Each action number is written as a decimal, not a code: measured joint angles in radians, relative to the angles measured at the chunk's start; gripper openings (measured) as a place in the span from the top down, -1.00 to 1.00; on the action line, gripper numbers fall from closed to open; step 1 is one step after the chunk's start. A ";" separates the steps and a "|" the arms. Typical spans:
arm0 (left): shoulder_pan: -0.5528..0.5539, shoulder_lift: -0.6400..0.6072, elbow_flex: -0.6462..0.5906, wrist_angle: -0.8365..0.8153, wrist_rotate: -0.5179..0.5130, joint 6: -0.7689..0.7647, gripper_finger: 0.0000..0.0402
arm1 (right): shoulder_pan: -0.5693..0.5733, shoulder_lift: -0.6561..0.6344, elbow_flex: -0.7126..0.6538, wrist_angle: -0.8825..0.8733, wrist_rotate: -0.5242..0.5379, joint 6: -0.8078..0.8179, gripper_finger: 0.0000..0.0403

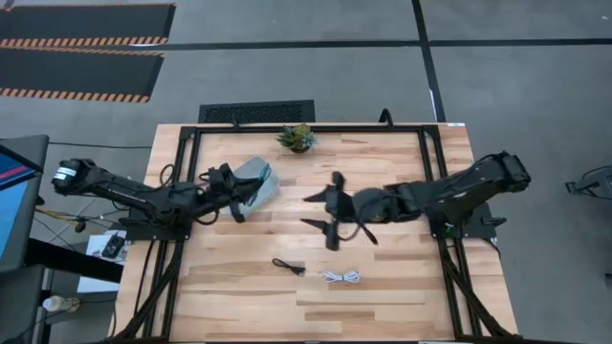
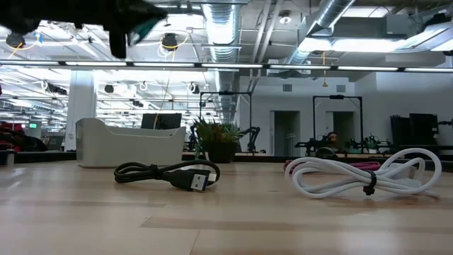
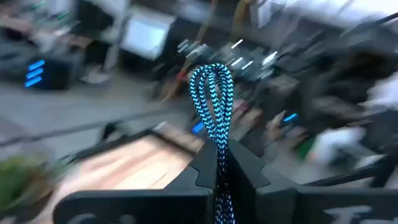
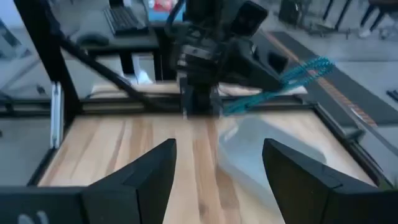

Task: Pick and place USB-C Cables
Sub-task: Put the blue charger cable into the white bin

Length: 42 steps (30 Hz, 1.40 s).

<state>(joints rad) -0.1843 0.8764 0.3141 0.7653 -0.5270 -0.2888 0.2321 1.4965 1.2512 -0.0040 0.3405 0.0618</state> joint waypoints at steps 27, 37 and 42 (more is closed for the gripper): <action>-0.018 0.006 -0.106 0.282 0.071 0.121 1.00 | -0.131 -0.170 -0.188 0.290 -0.266 -0.090 -0.32; -0.018 0.016 -0.105 0.275 0.070 0.104 1.00 | -0.131 -0.192 -0.548 0.722 -0.194 0.041 -0.32; 0.001 0.050 -0.065 0.195 0.059 0.061 1.00 | -0.154 -0.038 -0.556 0.861 -0.107 0.069 -0.32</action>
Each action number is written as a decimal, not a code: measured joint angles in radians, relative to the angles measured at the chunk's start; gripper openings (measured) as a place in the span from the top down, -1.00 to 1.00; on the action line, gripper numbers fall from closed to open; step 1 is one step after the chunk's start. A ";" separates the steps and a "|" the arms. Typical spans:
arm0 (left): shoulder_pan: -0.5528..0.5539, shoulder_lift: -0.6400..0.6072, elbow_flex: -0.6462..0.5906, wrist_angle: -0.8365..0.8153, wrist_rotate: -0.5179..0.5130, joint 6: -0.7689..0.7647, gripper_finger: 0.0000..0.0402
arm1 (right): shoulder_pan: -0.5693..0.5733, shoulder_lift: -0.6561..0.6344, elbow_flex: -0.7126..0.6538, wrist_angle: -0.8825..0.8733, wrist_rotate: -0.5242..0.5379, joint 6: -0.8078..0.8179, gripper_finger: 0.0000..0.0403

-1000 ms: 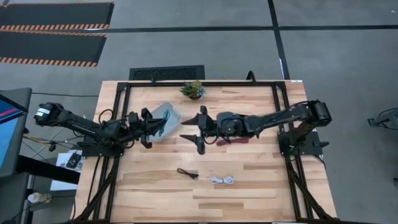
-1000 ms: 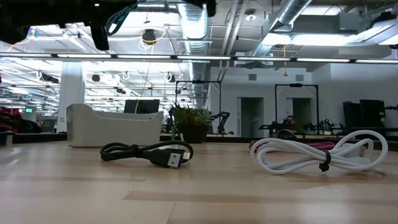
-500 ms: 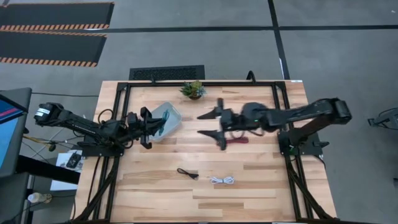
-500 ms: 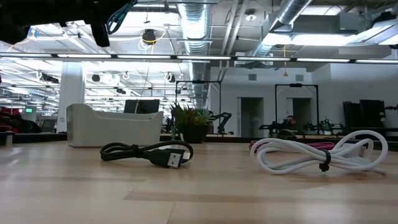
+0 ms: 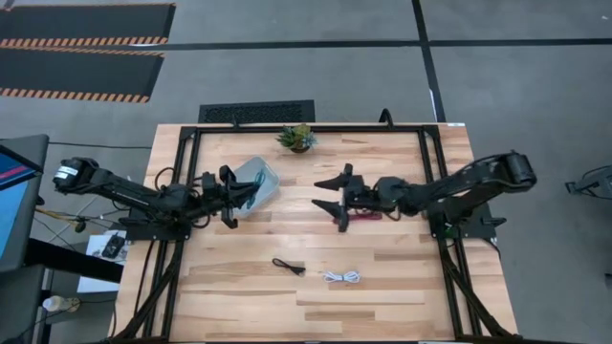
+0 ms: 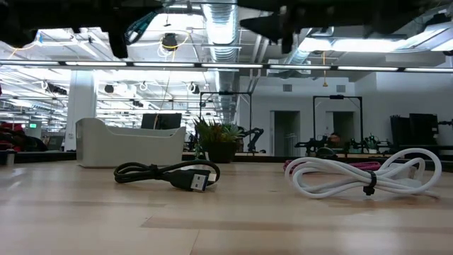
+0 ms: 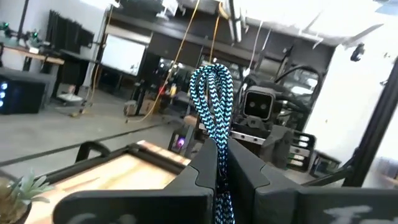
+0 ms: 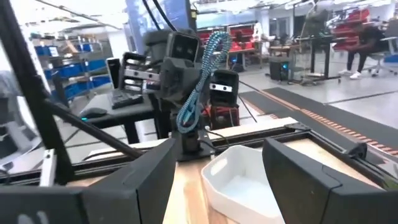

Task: Pick and place USB-C Cables
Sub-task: Put the blue charger cable into the white bin

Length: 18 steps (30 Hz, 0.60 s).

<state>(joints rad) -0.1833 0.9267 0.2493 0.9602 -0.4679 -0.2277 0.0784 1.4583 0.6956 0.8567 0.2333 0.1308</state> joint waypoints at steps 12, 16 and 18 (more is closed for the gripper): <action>0.057 0.147 0.084 -0.024 0.066 0.000 1.00 | -0.090 0.231 0.203 0.016 -0.144 0.029 -0.32; 0.061 0.170 0.086 -0.017 0.072 -0.013 1.00 | -0.103 0.222 0.232 0.024 -0.160 0.020 -0.32; 0.061 0.176 0.086 -0.015 0.076 -0.014 1.00 | -0.115 0.208 0.233 0.007 -0.170 0.022 -0.32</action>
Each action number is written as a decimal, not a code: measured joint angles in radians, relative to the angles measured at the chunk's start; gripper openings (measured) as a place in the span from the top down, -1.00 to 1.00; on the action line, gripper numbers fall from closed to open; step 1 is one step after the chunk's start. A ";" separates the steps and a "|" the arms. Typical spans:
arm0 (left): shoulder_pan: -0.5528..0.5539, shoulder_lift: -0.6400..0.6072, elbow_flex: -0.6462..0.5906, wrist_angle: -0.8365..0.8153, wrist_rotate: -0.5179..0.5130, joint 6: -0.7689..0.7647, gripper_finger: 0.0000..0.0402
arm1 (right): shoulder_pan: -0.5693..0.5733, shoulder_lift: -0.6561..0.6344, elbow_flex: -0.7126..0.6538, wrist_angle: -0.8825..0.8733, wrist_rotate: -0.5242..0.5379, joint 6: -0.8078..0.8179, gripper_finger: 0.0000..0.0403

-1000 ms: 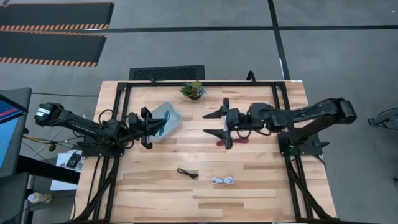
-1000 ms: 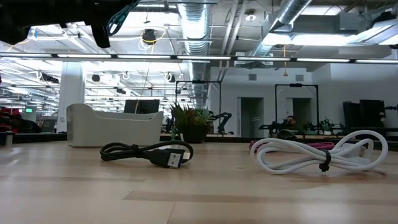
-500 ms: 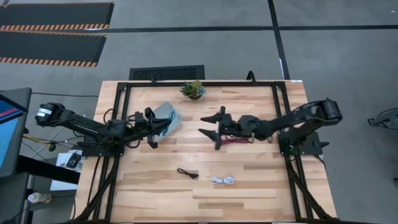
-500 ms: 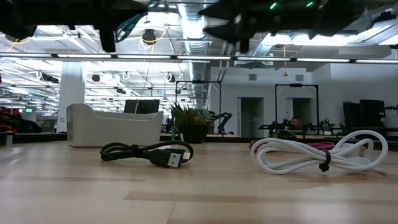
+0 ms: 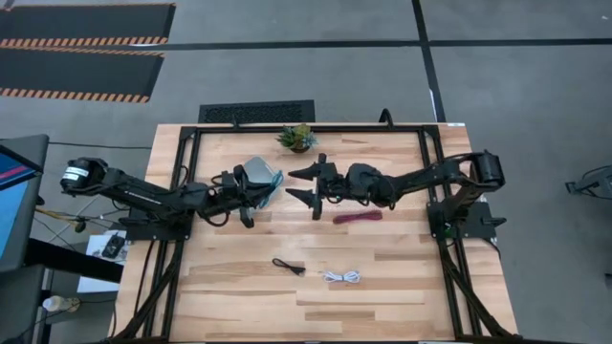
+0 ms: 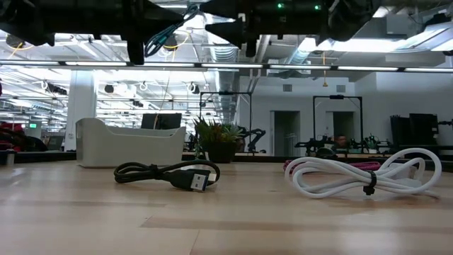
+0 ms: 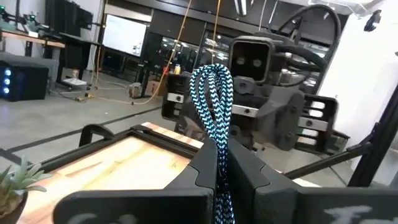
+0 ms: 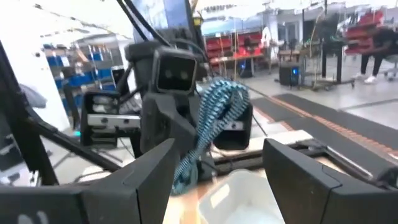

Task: Pick and place USB-C Cables
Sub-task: Put the blue charger cable into the white bin

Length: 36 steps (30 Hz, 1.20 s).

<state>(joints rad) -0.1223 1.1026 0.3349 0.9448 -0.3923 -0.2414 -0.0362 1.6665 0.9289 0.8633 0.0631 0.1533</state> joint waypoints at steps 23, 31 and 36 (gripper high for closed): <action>0.000 0.012 0.014 0.100 0.039 0.059 1.00 | -0.005 0.009 0.043 0.054 -0.119 0.004 -0.32; 0.000 0.012 0.088 0.008 0.047 0.124 1.00 | -0.006 0.009 0.043 0.060 -0.119 0.004 -0.32; 0.000 0.012 0.089 0.001 0.041 0.126 1.00 | -0.006 0.009 0.043 0.060 -0.119 0.005 -0.32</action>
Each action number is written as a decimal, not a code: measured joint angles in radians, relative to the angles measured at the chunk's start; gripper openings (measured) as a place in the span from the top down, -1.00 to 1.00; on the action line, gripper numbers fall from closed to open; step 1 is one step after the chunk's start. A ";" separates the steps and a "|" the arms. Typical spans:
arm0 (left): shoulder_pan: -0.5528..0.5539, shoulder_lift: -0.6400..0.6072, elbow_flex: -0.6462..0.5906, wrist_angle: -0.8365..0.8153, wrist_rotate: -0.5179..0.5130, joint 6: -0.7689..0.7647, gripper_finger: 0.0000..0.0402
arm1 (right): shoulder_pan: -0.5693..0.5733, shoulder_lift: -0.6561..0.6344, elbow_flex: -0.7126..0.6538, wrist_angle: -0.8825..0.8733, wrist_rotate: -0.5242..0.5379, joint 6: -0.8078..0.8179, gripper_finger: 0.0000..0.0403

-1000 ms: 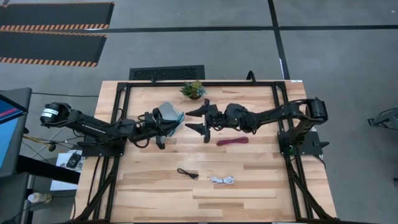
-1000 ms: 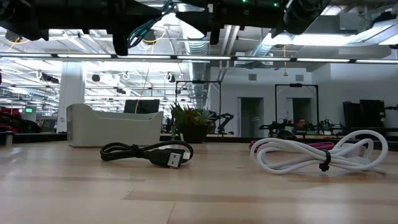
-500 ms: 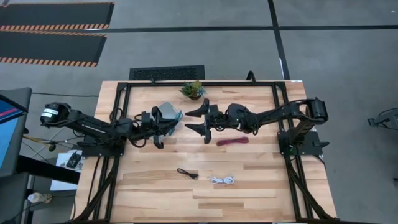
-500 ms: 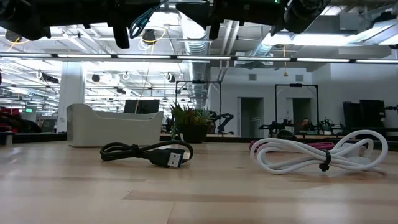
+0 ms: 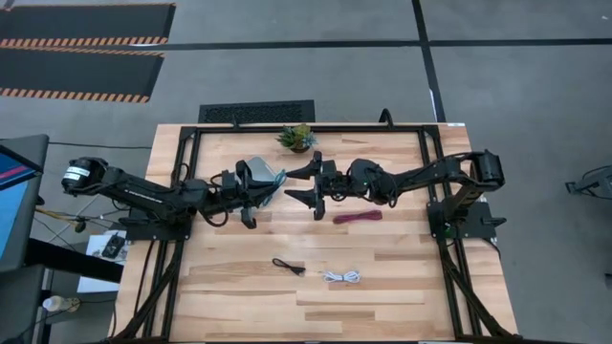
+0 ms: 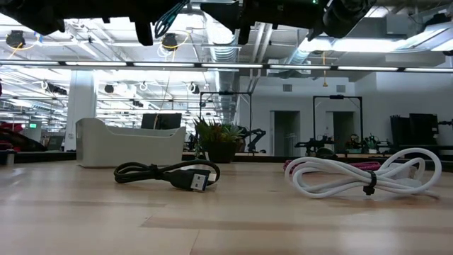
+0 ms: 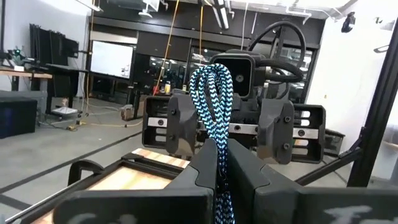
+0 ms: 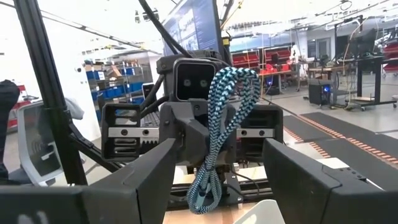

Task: Pick and place USB-C Cables
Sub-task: Put the blue charger cable into the white bin

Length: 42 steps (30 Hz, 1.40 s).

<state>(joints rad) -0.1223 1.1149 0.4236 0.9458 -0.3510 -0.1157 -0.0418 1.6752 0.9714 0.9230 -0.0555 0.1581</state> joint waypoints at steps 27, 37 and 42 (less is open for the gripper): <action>0.001 0.000 0.000 -0.021 -0.004 -0.001 1.00 | -0.013 0.000 0.073 -0.055 -0.026 -0.009 -0.32; 0.001 0.000 0.000 -0.016 -0.019 -0.008 1.00 | -0.015 0.000 0.073 -0.053 -0.025 -0.002 -0.32; 0.001 0.000 0.000 -0.013 -0.030 -0.009 1.00 | -0.020 0.024 0.106 -0.051 -0.026 -0.006 -0.32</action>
<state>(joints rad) -0.1215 1.1149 0.4236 0.9327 -0.3812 -0.1249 -0.0620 1.6992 1.0773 0.8722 -0.0818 0.1524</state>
